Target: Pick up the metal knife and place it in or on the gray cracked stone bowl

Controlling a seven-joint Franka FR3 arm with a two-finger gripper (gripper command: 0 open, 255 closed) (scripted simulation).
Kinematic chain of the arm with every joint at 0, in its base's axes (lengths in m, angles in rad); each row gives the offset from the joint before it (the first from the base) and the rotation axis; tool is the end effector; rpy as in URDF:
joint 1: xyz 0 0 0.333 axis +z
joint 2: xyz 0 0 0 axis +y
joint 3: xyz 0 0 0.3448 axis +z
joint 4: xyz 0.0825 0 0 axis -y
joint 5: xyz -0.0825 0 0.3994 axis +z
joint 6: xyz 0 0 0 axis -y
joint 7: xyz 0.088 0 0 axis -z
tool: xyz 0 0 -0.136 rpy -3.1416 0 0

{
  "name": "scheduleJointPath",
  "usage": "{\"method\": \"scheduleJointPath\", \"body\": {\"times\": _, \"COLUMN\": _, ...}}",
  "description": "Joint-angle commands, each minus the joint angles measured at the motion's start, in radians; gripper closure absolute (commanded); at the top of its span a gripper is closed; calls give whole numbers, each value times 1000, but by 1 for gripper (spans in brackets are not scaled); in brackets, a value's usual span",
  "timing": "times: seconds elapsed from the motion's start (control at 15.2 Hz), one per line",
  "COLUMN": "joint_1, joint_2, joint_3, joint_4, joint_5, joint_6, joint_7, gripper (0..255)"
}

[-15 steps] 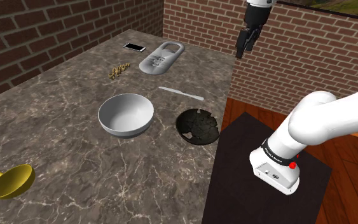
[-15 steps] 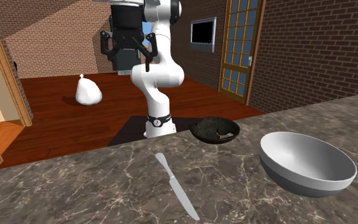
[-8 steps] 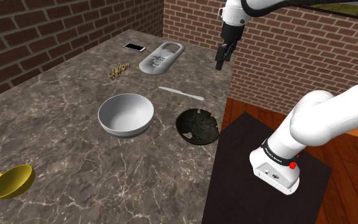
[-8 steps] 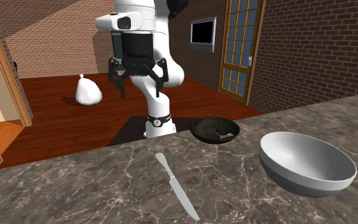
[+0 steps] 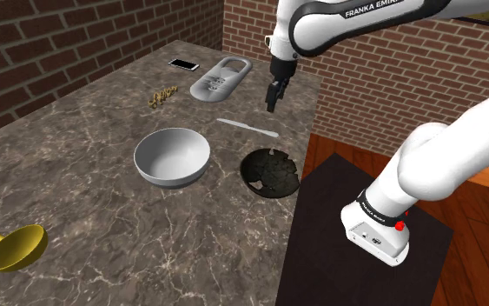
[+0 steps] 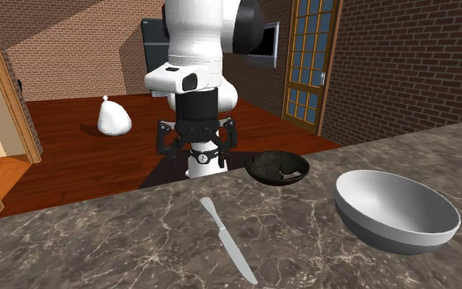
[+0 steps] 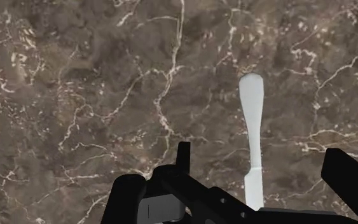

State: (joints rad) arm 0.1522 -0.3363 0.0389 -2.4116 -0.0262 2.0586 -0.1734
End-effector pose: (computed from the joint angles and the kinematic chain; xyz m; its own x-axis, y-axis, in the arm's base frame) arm 0.4317 0.0817 0.4274 0.9305 0.3655 -0.0231 0.3661 -0.9300 0.0323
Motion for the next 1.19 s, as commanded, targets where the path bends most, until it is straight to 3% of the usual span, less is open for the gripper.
{"method": "scheduleJointPath", "body": {"times": 0.0, "joint_1": 16, "joint_2": 67, "joint_3": 13, "joint_4": 9, "joint_5": 2, "joint_6": 66, "joint_7": -9, "gripper": 0}}
{"method": "scheduleJointPath", "body": {"times": 0.26, "joint_1": 41, "joint_2": 198, "joint_3": 37, "joint_4": 45, "joint_5": -1, "joint_6": 174, "joint_7": -29, "gripper": 0}}
{"method": "scheduleJointPath", "body": {"times": 0.79, "joint_1": 40, "joint_2": 272, "joint_3": 39, "joint_4": 5, "joint_5": -11, "joint_6": 288, "joint_7": -23, "gripper": 0}}
{"method": "scheduleJointPath", "body": {"times": 1.12, "joint_1": 40, "joint_2": 272, "joint_3": 39, "joint_4": 5, "joint_5": -11, "joint_6": 288, "joint_7": -23, "gripper": 0}}
